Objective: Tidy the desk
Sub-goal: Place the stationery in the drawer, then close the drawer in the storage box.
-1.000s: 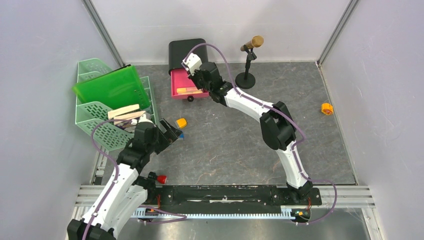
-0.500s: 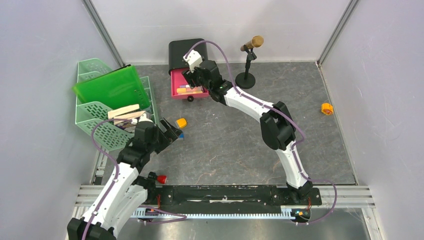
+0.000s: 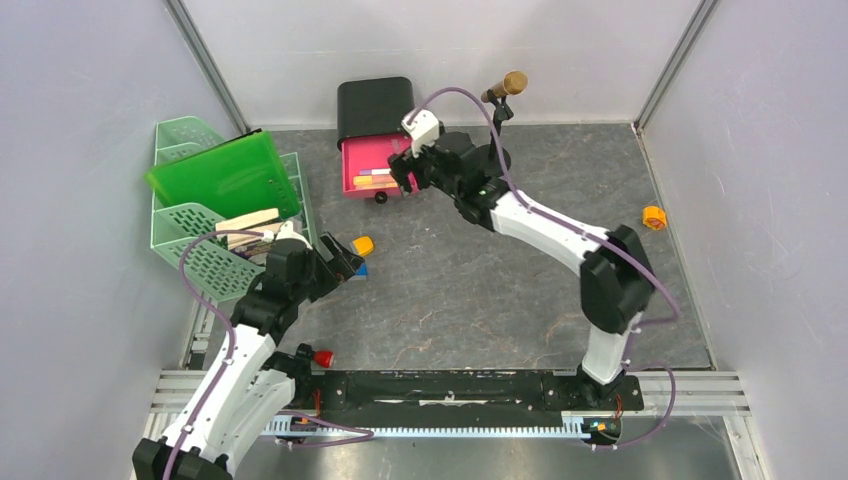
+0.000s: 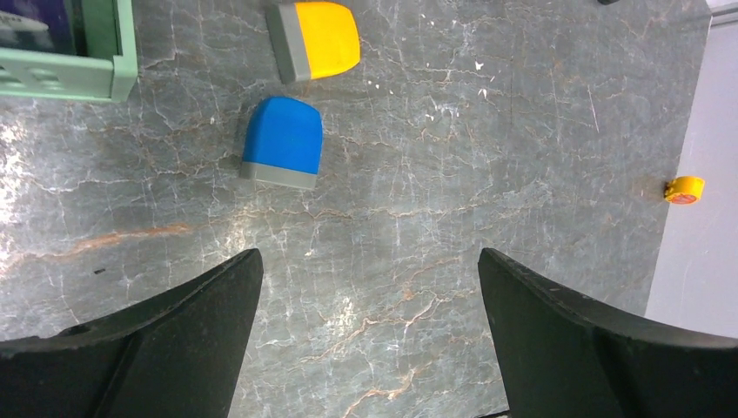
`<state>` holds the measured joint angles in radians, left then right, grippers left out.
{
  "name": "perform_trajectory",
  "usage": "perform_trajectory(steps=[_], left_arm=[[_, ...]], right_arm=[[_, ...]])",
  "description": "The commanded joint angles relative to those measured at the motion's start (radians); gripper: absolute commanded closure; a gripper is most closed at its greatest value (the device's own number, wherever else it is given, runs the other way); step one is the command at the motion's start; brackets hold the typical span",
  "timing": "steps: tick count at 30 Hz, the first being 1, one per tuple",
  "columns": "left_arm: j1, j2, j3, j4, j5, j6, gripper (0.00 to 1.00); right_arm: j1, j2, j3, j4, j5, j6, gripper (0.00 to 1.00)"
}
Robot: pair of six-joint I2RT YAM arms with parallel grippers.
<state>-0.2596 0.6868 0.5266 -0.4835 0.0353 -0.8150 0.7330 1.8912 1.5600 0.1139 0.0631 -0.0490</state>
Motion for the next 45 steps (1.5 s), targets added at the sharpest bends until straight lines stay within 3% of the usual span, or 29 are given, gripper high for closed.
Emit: perform_trajectory(steps=[1, 5, 12, 17, 23, 33, 45], left_arm=[[-0.002, -0.012, 0.051, 0.008, -0.001, 0.105, 0.00], [-0.001, -0.013, 0.057, 0.014, 0.010, 0.172, 0.00], [-0.001, 0.013, 0.064, 0.041, 0.022, 0.266, 0.00], [-0.003, 0.092, 0.122, 0.031, 0.024, 0.325, 0.00], [-0.003, 0.227, 0.214, 0.071, 0.036, 0.383, 0.00], [-0.017, 0.462, 0.378, 0.134, 0.057, 0.364, 0.06], [-0.163, 0.750, 0.572, 0.168, -0.121, 0.410, 0.15]], right_arm=[[-0.015, -0.188, -0.197, 0.030, -0.059, 0.091, 0.08], [-0.029, -0.325, -0.416, 0.002, -0.132, 0.157, 0.02], [-0.034, -0.501, -0.776, -0.023, -0.218, 0.291, 0.02], [-0.034, -0.568, -0.938, -0.047, -0.209, 0.352, 0.02], [-0.033, -0.636, -0.963, -0.098, -0.072, 0.338, 0.02], [-0.034, -0.641, -0.965, -0.140, -0.020, 0.354, 0.02], [-0.035, -0.637, -0.960, -0.201, 0.077, 0.336, 0.02]])
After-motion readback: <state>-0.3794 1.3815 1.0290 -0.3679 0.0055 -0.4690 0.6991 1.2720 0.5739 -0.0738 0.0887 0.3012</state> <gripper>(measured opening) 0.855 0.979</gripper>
